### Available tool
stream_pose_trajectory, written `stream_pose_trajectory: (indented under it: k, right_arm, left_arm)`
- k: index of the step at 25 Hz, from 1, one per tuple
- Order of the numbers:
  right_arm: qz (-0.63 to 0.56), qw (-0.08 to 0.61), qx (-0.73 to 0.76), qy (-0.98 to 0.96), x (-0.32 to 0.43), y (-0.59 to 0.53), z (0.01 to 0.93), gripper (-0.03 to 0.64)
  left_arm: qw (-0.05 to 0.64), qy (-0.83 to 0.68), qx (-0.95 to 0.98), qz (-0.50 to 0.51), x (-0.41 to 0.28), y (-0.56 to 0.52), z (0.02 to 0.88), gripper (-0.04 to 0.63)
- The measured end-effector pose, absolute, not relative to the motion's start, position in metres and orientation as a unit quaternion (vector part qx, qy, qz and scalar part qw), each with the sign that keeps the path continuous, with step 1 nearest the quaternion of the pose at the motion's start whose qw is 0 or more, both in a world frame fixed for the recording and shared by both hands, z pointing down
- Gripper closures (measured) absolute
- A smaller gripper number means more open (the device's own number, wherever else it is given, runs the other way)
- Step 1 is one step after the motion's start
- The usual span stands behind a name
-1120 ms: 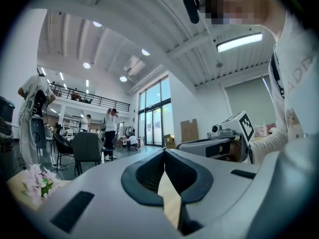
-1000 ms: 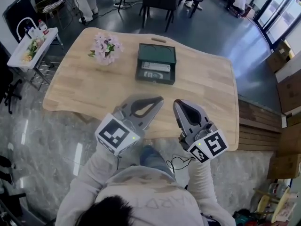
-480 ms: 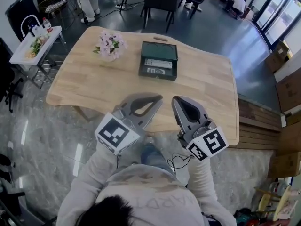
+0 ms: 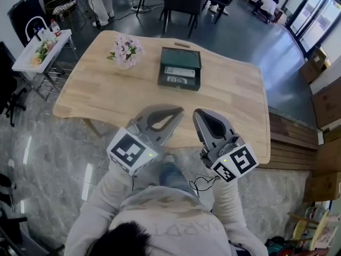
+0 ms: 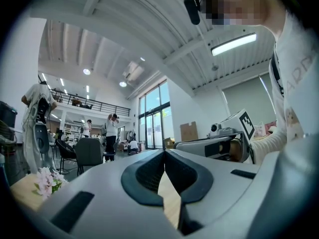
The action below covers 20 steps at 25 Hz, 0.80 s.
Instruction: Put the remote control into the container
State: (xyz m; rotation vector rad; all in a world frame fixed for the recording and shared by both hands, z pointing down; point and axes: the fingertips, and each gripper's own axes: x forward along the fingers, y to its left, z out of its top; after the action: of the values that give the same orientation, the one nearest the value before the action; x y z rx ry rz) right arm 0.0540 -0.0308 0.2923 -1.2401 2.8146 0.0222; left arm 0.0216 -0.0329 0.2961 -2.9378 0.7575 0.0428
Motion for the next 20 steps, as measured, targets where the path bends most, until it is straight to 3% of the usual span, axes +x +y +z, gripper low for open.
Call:
stream_pose_trajectory:
  k: [20]
  right_arm:
    - [0.014,0.040,-0.401,0.915,0.0544,-0.0240,0.2871,0.600]
  left_arm:
    - [0.061,0.250,-0.966,0.019,0.0215,-0.0265,0.2922,0.583]
